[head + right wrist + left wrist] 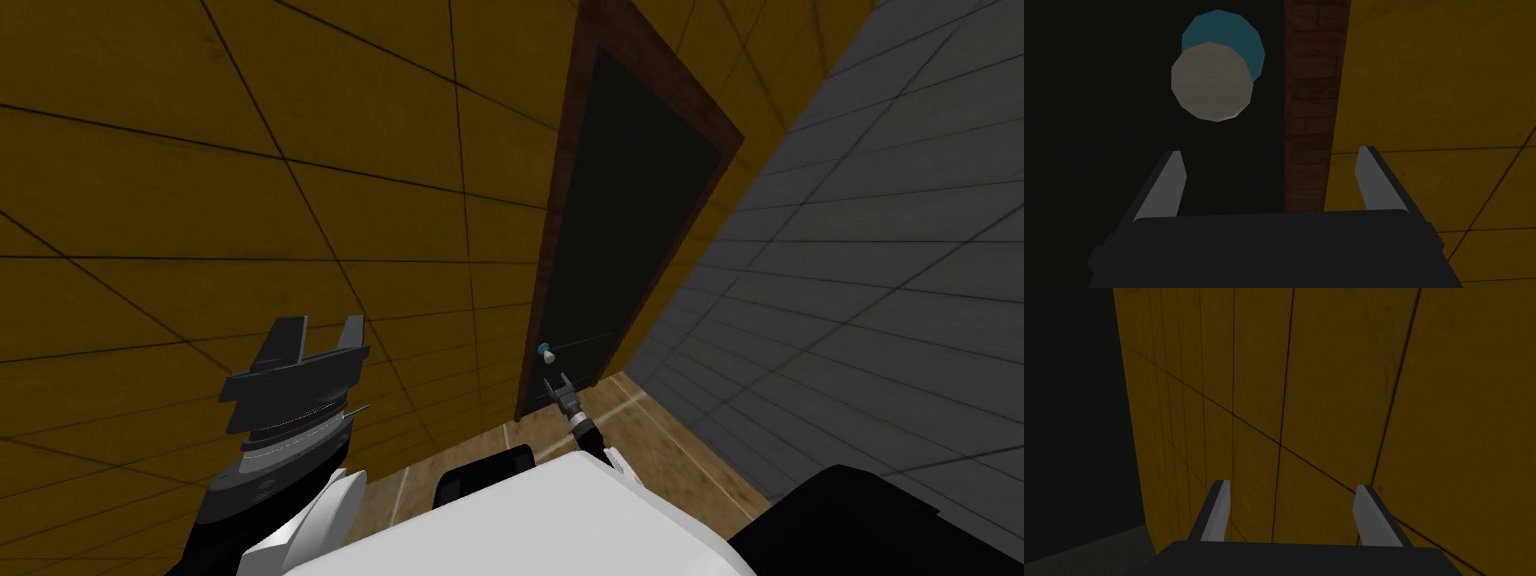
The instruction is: Pull the door open
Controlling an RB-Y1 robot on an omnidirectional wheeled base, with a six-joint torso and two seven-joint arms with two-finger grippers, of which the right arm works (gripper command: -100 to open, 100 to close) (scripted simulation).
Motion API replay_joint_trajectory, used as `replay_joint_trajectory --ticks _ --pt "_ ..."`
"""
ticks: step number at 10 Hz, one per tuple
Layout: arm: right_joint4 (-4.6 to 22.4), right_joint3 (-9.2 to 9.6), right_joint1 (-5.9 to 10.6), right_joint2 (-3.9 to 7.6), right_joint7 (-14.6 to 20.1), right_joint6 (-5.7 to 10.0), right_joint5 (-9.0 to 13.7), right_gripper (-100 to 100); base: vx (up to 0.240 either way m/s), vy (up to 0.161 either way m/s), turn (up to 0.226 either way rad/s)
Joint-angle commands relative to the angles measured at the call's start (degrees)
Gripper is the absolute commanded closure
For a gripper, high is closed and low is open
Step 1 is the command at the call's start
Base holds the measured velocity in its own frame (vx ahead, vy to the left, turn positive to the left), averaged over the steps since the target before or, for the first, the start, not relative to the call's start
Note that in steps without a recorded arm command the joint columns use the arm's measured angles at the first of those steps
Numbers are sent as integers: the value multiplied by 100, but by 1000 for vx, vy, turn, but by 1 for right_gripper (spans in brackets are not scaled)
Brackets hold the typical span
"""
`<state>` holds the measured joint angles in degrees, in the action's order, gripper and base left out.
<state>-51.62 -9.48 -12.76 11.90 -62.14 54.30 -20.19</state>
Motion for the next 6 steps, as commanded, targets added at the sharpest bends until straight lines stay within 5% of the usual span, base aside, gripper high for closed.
replay_joint_trajectory --ticks 1,6 --pt "189 -118 59 113 46 105 82 -100 168 56 153" --pt "665 -438 128 389 143 415 301 -100 130 -5 124"
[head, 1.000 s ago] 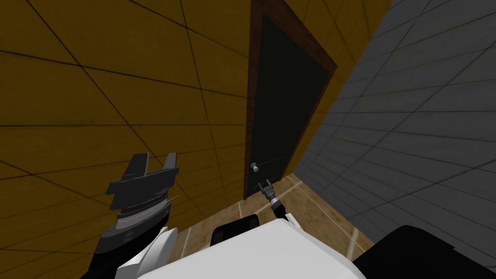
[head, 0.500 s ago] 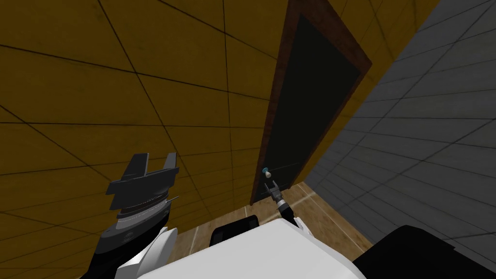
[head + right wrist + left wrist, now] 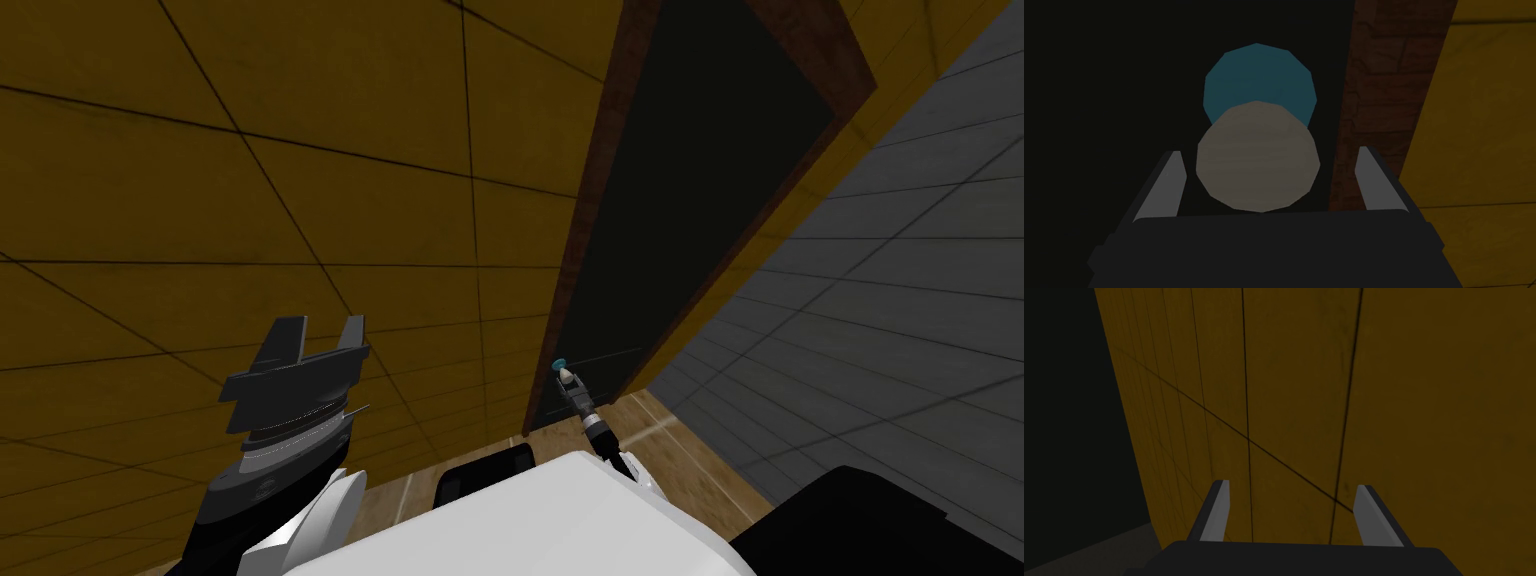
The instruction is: Pull the door open
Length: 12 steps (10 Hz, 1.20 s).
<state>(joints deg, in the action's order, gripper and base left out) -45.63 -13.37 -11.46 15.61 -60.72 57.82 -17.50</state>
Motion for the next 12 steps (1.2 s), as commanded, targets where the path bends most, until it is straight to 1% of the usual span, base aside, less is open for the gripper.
replay_joint_trajectory --ticks 1,2,7,8,9,10,12 --pt "0 0 0 0 0 0 0 -100 68 -7 39" --pt "0 0 0 0 0 0 0 100 -12 -5 -45" --pt "0 0 0 0 0 0 0 100 -9 -2 1" --pt "6 21 22 24 193 -23 90 100 -34 -16 61" --pt "7 30 27 25 242 -27 112 100 -56 -25 69" --pt "13 60 41 30 415 -38 188 100 -69 -22 88" --pt "19 91 56 35 587 -49 263 100 -68 -28 55"
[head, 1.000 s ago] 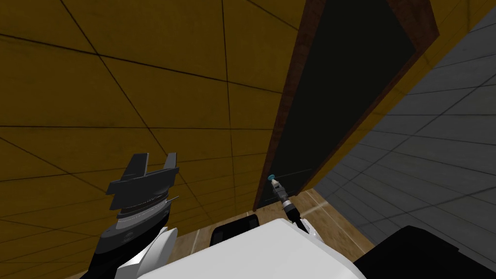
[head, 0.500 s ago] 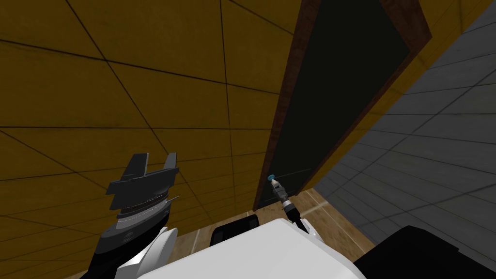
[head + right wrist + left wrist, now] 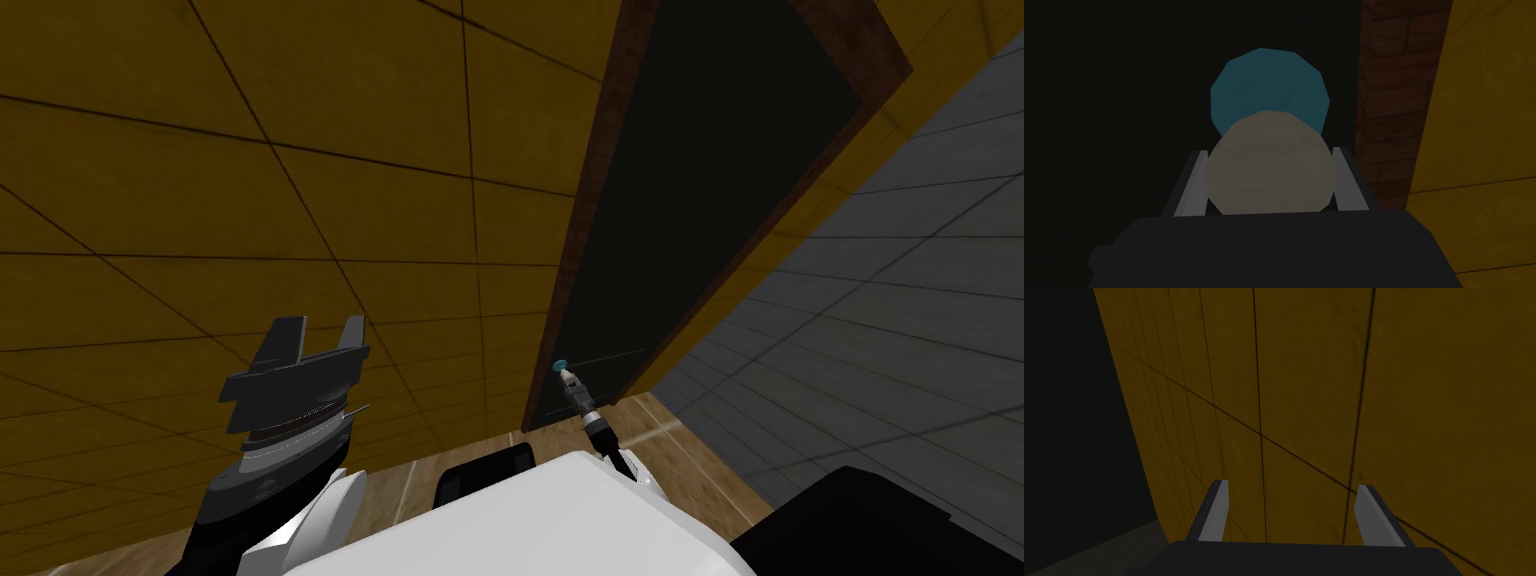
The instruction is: Pull the door open
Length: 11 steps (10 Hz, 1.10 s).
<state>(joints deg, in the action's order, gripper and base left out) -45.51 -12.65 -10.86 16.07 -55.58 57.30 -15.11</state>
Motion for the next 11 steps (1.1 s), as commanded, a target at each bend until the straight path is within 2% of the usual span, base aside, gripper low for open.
replay_joint_trajectory --ticks 1,7,11 --pt "10 34 3 -9 159 -2 62 100 -56 -21 40" --pt "35 167 65 12 925 -50 389 100 -48 -21 65" --pt "57 278 118 30 1565 -90 663 100 -62 -27 79"
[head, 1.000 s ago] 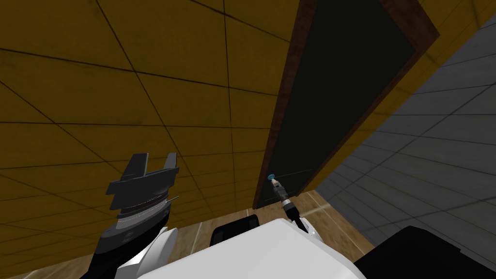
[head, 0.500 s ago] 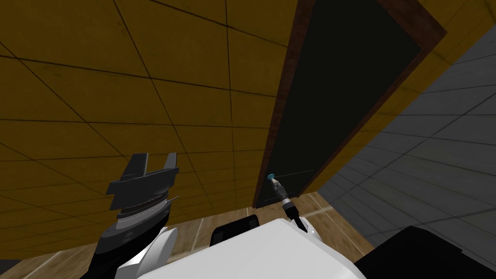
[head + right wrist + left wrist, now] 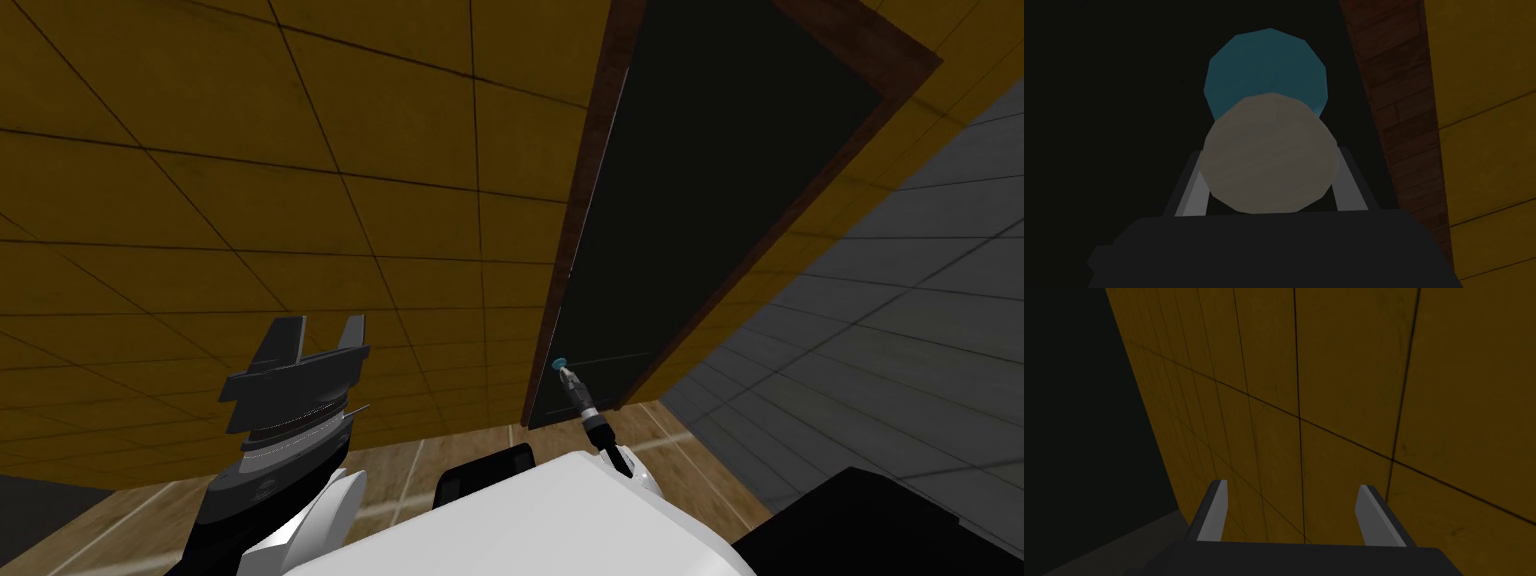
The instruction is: Pull the door open
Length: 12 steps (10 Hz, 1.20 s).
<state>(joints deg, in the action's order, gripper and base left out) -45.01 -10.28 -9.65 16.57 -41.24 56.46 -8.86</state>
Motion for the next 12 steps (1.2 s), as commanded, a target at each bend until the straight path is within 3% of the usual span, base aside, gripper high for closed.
replay_joint_trajectory --ticks 1,12 --pt "12 68 11 -15 286 -15 106 100 -51 -27 89" --pt "56 298 120 22 1759 -99 675 100 -37 -21 54"
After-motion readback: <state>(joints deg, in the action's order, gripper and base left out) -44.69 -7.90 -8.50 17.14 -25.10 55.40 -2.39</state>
